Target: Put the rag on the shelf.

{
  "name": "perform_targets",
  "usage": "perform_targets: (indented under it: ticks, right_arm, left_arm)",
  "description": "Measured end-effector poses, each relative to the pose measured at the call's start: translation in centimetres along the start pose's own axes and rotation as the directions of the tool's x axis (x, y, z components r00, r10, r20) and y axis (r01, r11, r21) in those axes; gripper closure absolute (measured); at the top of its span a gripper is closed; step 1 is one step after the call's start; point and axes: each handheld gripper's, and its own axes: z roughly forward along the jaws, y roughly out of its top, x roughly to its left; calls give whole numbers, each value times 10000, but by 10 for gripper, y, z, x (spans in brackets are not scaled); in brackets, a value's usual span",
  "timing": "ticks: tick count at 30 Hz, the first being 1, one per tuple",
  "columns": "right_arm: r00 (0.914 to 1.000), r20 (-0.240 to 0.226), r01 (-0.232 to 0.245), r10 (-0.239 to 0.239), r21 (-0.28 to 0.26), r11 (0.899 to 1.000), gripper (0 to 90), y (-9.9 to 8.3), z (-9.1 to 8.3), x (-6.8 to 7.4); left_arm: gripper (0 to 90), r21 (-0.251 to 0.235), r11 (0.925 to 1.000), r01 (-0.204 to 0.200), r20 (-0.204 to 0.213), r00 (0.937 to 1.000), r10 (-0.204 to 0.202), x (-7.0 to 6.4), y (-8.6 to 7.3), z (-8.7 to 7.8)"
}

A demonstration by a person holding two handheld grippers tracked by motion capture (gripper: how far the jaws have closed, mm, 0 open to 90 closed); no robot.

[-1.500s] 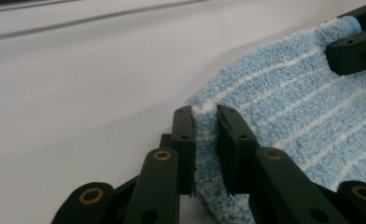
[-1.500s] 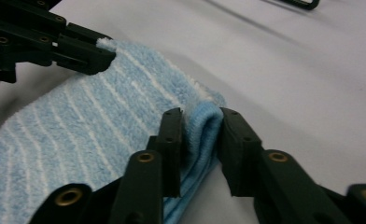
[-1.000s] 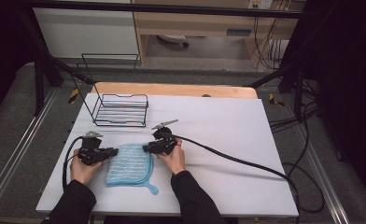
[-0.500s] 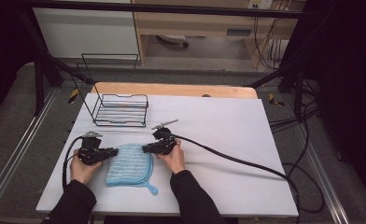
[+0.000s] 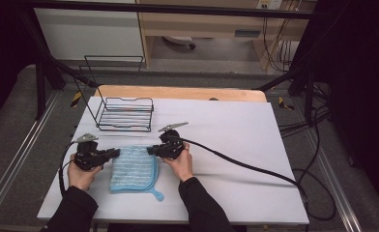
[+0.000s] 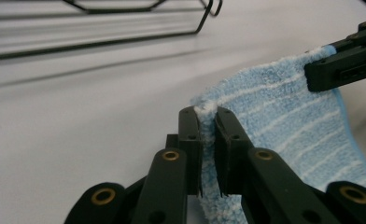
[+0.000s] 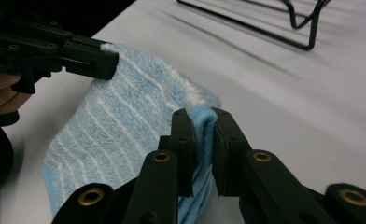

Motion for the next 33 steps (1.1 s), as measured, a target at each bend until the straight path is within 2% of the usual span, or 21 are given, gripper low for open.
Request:
perform_targets:
  ticks: [6,7,11,12,16,17,21,22,26,33]
  right_arm:
    - [9993,30,371,-370,-834,9958,810,7,-19,12]
    - [9989,31,459,-459,-983,9941,810,8,-22,14]
    - [9969,38,786,-790,-1534,9850,810,12,-35,22]
    - [9957,94,927,-924,-1636,9822,810,12,-37,24]
    - [9917,289,1282,-1250,-2011,9711,811,14,-48,31]
    - [9908,301,1353,-1319,-2081,9687,811,15,-50,32]
    - [9877,445,1562,-1499,-2383,9585,812,17,-60,37]
    - [9869,475,1613,-1543,-2464,9557,812,17,-62,38]
    - [9853,530,1709,-1627,-2641,9492,812,18,-68,41]
    - [9796,689,2008,-1888,-2962,9338,811,25,-79,48]
  left_arm:
    - [823,-856,9962,-133,164,9998,148,-6,9,-16]
    - [823,-1149,9932,-167,237,9995,195,-8,11,-23]
    - [823,-1426,9892,-343,214,9991,377,-12,15,-30]
    - [822,-1607,9859,-457,235,9985,501,-16,17,-34]
    - [822,-1824,9810,-654,186,9974,700,-22,20,-39]
    - [822,-1942,9775,-818,95,9963,853,-26,22,-42]
    - [822,-2167,9720,-911,83,9954,951,-32,24,-46]
    - [822,-2277,9686,-998,55,9946,1038,-35,26,-48]
    - [822,-2413,9648,-1041,26,9942,1080,-38,28,-51]
    - [821,-2750,9538,-1206,-169,9926,1206,-46,34,-60]
